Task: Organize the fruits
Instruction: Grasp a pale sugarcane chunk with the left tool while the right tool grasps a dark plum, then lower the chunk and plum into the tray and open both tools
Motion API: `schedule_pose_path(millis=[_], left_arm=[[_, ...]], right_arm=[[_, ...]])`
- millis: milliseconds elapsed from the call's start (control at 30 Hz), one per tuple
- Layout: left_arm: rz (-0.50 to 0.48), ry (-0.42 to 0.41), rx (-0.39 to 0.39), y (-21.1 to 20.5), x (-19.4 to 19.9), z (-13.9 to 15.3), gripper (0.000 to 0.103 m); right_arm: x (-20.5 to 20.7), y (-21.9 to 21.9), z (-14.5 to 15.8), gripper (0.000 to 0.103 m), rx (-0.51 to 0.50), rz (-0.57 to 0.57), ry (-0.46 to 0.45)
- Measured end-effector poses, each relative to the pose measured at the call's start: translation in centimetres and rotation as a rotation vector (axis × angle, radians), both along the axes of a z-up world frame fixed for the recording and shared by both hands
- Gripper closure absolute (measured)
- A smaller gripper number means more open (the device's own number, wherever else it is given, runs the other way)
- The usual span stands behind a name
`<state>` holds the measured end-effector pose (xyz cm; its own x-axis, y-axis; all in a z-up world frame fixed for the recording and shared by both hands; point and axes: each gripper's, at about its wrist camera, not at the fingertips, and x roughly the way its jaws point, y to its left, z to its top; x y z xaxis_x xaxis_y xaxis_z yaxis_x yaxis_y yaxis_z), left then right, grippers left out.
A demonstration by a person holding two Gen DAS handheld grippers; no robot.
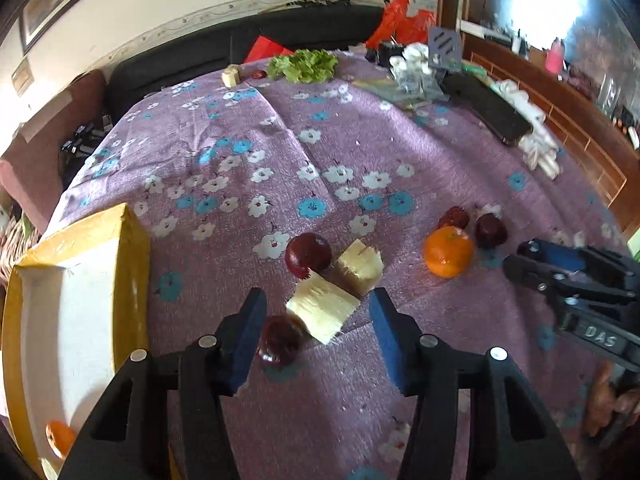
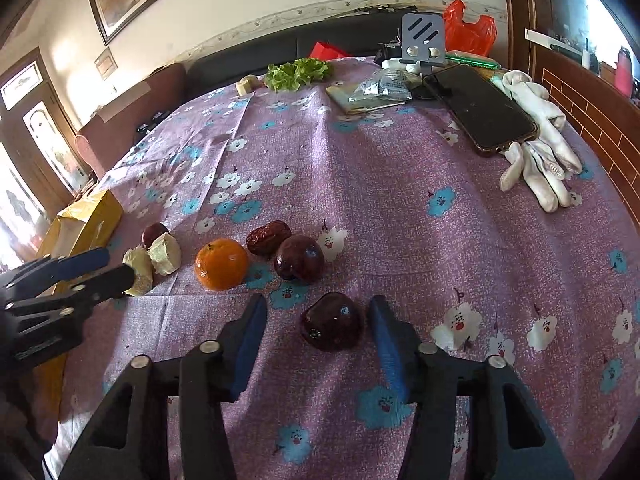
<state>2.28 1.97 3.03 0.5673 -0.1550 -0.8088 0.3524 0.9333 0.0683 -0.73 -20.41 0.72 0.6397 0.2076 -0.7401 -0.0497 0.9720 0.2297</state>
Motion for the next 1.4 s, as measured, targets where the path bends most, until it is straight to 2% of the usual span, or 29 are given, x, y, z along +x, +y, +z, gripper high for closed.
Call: schedule_pose_path(millis=[100,167,200,267,533,700,800,933,1100,1233,1400], left_arm=[[-0.013,-0.007,0.048,-0.8,0.1,-0.6,0.051],[-0.015,-0.023,0.069,-1.0,-0.1,-0.6,0.066],[-0.019,-0.019,0.066,-1.1,-0.3,-0.5,0.066],[-0.011,-0.028,0.067,-1.1,-0.6,-0.2,0.066],[0.029,-0.083,-0.063,1.6,-3.9,3.7,0.066],[0.120,-0.139,-0.163,6.6,-7.2,7.2,0.066],[0.186,-0.172,-0.184,10.1,-8.8,8.7,0.066],[0.286,-0.200,-0.165,15.2,-10.1,9.5,0.066],[0.376,-0.169,-0.122,20.8,-9.7,8.8,0.065],[0.444,-0.109,-0.138,25.1,-7.2,7.1,0.065],[0.505,-0.044,-0.177,28.9,-4.9,4.8,0.065]], right_arm=[[-0.1,0.1,0.0,0.055,-0.018,0.000,-0.001],[-0.1,0.2,0.0,0.065,-0.030,0.001,-0.002],[-0.1,0.2,0.0,0.070,-0.038,-0.004,-0.002],[-0.2,0.1,0.0,0.071,-0.034,-0.004,-0.004],[-1.3,-0.2,1.3,0.071,0.009,-0.008,-0.079],[-2.5,0.9,2.7,0.070,0.034,0.040,-0.150],[-3.2,2.4,4.0,0.070,0.060,0.079,-0.163],[-4.3,6.4,6.3,0.070,0.094,0.171,-0.161],[-4.8,13.9,8.8,0.069,0.113,0.334,-0.150],[-4.8,20.4,8.9,0.069,0.111,0.457,-0.114],[-4.7,27.2,7.2,0.069,0.079,0.555,-0.051]])
